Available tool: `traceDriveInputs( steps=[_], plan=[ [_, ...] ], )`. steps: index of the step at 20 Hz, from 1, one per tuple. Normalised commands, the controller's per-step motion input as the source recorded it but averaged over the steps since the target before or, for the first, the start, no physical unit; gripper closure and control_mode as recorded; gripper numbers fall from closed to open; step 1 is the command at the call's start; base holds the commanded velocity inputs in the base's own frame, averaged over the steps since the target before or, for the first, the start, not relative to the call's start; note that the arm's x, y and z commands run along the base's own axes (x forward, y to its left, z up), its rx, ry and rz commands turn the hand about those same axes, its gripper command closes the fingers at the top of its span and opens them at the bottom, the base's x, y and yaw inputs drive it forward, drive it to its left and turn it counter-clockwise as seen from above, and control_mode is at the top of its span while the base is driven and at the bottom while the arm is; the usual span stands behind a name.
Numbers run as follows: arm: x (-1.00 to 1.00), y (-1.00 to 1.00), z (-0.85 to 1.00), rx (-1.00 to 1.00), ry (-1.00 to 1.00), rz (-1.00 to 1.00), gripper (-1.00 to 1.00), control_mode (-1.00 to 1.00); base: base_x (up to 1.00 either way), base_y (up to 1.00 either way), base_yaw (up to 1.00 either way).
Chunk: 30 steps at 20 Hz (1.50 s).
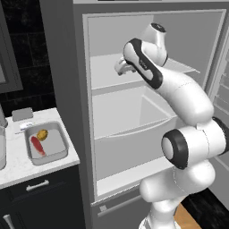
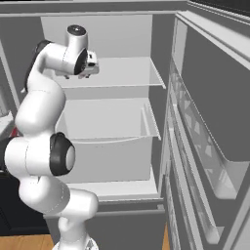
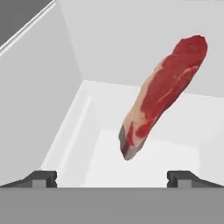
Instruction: Place one squash and one steak in each tupperware on the nearby counter, to pack two identical lunches.
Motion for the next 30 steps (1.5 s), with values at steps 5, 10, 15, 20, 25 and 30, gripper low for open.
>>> traceDriveInputs(
  steps=[5,10,15,20,25,30],
  plan=[
    [0.38,0.00,-0.36,0.00,-0.23,-0.23,-1.00,-1.00,0.00,0.00,0.00],
    [0.51,0.03,-0.13,0.00,-0.13,-0.21,-1.00,-1.00,0.00,0.00,0.00],
    [0.28,0.02,0.00,0.00,0.03,-0.12,-1.00,-1.00,0.00,0.00,0.00],
    [0.09,0.00,0.00,0.01,0.19,-0.02,-1.00,-1.00,0.00,0.00,0.00],
    [0.05,-0.02,-0.18,0.00,0.00,-0.07,-1.00,-1.00,0.00,0.00,0.00],
    [0.16,0.00,-0.24,0.00,-0.22,-0.09,-1.00,-1.00,0.00,0.00,0.00]
  ],
)
